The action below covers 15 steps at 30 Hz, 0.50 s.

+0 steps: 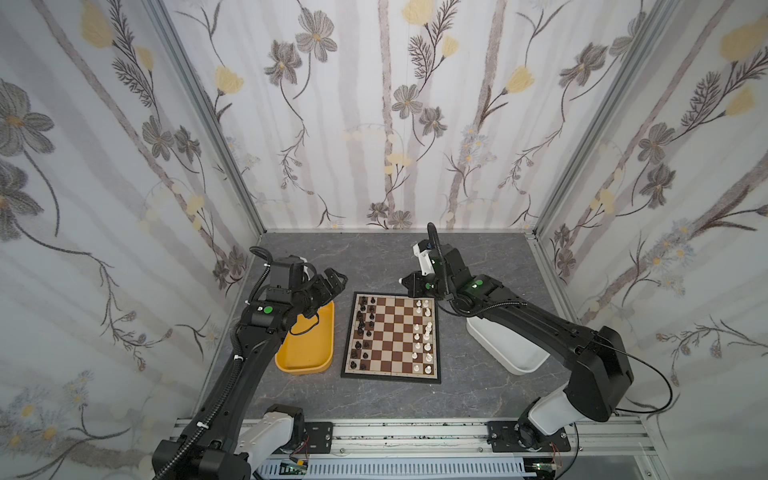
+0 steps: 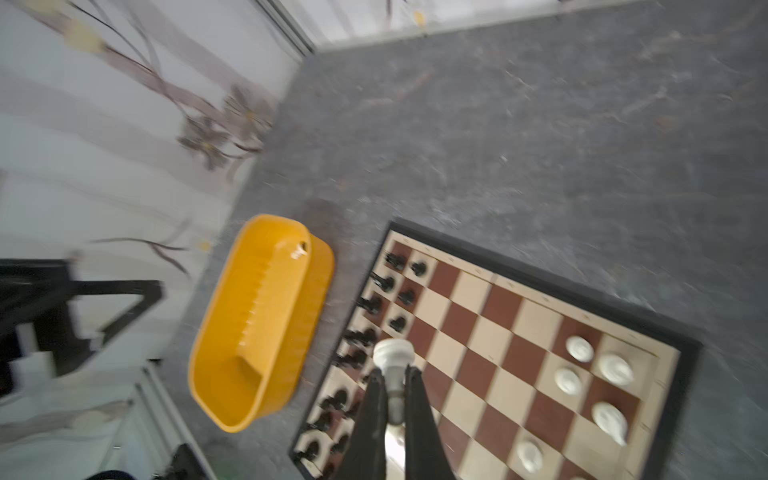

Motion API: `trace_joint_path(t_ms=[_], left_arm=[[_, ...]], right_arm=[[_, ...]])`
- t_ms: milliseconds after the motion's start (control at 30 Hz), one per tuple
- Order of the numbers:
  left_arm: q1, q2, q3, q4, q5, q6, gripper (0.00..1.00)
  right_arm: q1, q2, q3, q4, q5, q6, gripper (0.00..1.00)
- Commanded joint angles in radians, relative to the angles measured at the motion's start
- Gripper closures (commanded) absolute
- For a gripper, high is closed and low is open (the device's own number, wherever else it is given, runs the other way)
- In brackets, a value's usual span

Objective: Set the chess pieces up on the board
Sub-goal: 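Lower the pawn onto the board with the right gripper while the left gripper withdraws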

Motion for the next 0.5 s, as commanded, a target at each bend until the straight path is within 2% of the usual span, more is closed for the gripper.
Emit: trace_joint_path(t_ms=[0,200,467], left_arm=[[0.009,-0.034,-0.053,-0.068,0.041,0.239,0.0],[0.013,-0.047,-0.157,0.054,0.071,0.238,0.0],[0.012,-0.049,-0.196,0.064,-0.025,0.246,0.0]], right_arm=[[0.007,0.061,0.041,-0.357,0.157,-0.114,1.0],[0.02,0.185,0.082,-0.345,0.137,-0.115,1.0],[0.022,0.286,0.118,-0.332,0.117,-0.131,0.97]])
